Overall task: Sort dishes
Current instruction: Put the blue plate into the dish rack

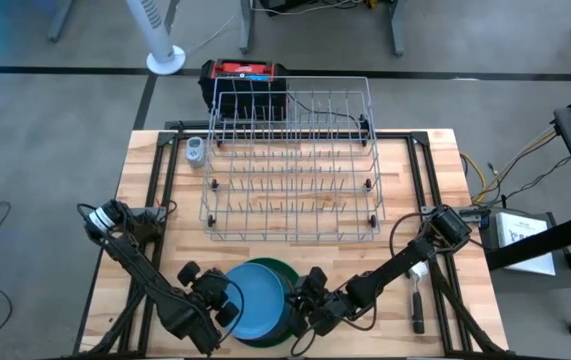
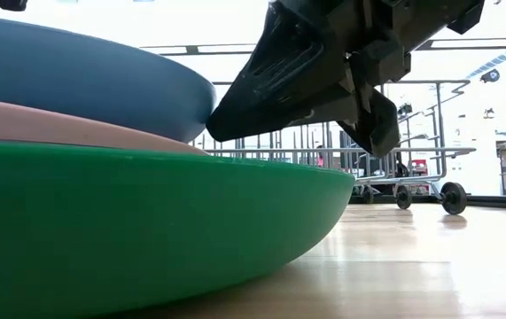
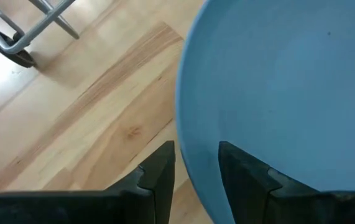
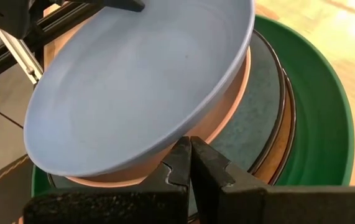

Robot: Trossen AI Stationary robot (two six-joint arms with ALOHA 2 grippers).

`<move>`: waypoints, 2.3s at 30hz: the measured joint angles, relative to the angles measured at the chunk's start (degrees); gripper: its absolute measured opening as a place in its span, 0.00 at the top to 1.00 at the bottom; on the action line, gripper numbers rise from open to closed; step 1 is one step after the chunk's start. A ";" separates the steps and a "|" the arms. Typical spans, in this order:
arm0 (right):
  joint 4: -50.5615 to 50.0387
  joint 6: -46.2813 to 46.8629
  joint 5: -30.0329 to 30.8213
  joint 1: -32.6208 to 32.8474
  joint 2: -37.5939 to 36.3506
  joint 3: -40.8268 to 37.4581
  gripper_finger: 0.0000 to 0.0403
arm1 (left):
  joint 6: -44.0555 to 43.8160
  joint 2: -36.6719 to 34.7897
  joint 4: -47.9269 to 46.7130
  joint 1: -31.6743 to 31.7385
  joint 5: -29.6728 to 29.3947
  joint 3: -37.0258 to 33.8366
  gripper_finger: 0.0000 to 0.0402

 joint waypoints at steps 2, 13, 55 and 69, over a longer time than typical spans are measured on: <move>0.00 -0.02 0.00 0.00 0.00 0.00 1.00 | 0.45 0.02 0.03 0.00 -0.02 0.00 0.72; -0.02 -0.04 -0.02 0.00 0.00 0.00 1.00 | 1.96 0.02 0.09 -0.02 -0.55 0.00 0.82; -12.82 5.59 -2.05 1.46 -3.94 0.00 1.00 | 6.04 -0.31 -17.42 -0.20 -12.11 15.95 0.99; -20.29 8.22 9.24 5.29 -11.75 0.02 1.00 | 15.17 -0.06 -17.63 -0.46 -17.57 18.29 1.00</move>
